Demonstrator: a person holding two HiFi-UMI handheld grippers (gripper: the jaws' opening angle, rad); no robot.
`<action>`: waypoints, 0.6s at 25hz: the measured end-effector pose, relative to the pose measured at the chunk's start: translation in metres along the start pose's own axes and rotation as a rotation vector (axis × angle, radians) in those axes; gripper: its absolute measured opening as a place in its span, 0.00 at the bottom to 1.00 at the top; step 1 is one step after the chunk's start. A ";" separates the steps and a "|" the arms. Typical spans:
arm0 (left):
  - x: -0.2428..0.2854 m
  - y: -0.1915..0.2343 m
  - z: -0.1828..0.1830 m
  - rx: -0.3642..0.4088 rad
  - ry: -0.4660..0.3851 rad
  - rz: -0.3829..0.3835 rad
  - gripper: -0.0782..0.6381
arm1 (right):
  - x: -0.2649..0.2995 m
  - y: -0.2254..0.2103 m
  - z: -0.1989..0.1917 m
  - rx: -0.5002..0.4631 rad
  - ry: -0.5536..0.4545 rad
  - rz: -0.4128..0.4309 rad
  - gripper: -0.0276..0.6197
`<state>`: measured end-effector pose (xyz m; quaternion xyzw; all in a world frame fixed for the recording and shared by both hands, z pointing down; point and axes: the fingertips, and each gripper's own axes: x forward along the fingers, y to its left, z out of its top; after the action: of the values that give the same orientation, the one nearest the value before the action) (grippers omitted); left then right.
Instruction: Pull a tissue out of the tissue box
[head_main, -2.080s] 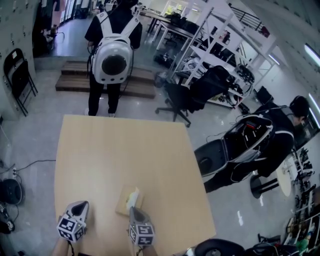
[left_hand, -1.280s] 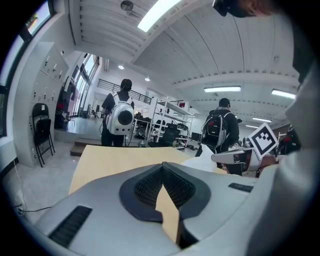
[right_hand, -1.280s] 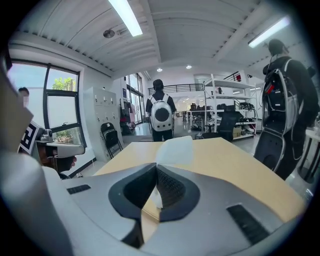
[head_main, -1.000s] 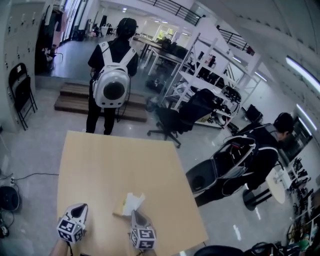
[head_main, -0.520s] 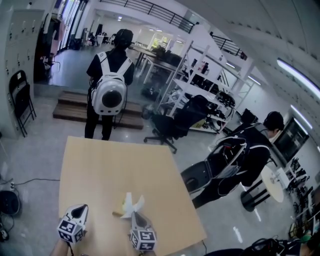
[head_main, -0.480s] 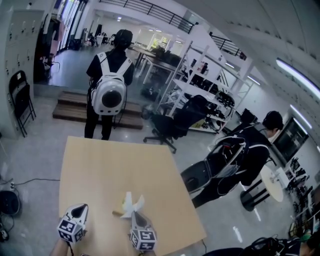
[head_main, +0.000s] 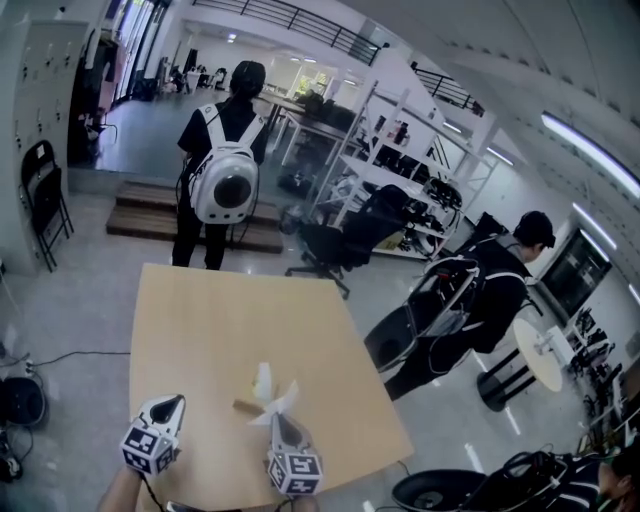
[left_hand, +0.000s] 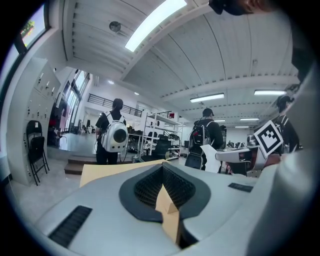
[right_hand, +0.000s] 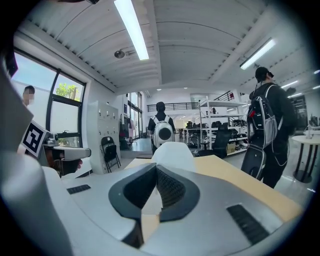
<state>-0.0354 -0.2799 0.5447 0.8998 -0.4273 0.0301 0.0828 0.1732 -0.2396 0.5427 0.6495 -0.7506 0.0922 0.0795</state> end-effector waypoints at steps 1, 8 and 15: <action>-0.004 -0.002 0.002 0.003 -0.007 -0.003 0.12 | -0.005 0.003 0.001 -0.001 -0.005 -0.001 0.06; -0.032 -0.016 0.002 0.009 -0.011 -0.037 0.12 | -0.038 0.020 0.001 -0.008 -0.034 -0.006 0.06; -0.050 -0.024 0.006 0.033 -0.024 -0.041 0.12 | -0.059 0.032 -0.001 -0.011 -0.042 -0.005 0.06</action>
<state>-0.0490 -0.2281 0.5297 0.9098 -0.4094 0.0246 0.0632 0.1496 -0.1780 0.5280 0.6525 -0.7511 0.0742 0.0674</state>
